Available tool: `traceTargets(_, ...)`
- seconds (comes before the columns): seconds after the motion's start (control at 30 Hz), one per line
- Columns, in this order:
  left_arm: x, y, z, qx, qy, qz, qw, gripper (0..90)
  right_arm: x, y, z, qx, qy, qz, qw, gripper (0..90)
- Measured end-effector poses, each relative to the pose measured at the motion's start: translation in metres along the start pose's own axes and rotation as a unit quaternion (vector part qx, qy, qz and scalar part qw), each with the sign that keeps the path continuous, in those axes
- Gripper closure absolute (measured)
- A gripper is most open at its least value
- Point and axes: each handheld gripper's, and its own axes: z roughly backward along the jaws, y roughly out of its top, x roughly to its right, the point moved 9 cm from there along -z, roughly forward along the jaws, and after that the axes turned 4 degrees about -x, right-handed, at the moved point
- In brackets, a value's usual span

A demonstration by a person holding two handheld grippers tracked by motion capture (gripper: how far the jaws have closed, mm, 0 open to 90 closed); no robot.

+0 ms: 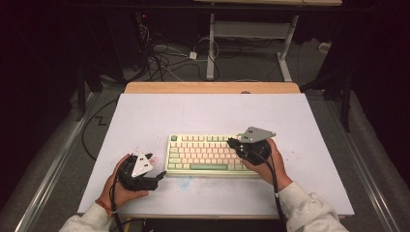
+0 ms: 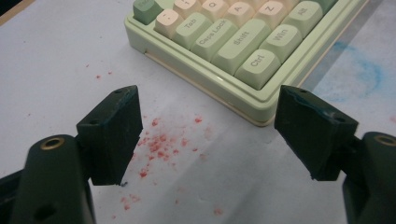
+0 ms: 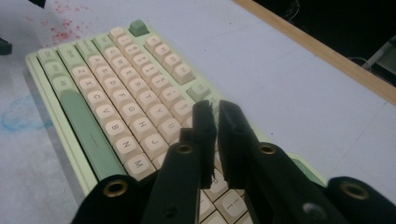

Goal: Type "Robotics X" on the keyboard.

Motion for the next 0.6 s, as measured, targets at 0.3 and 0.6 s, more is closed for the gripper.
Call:
traceTargets(0.3,-0.002,0.0,0.002,-0.001,0.005,-0.002,1.0,22.3,0.006,0.005,0.022,0.04,-0.017,-0.006,0.999,54.9)
traceTargets(0.6,-0.002,0.002,0.007,0.008,-0.003,-0.005,1.0,21.9,0.01,-0.003,0.045,0.072,-0.051,-0.007,0.9961,31.9)
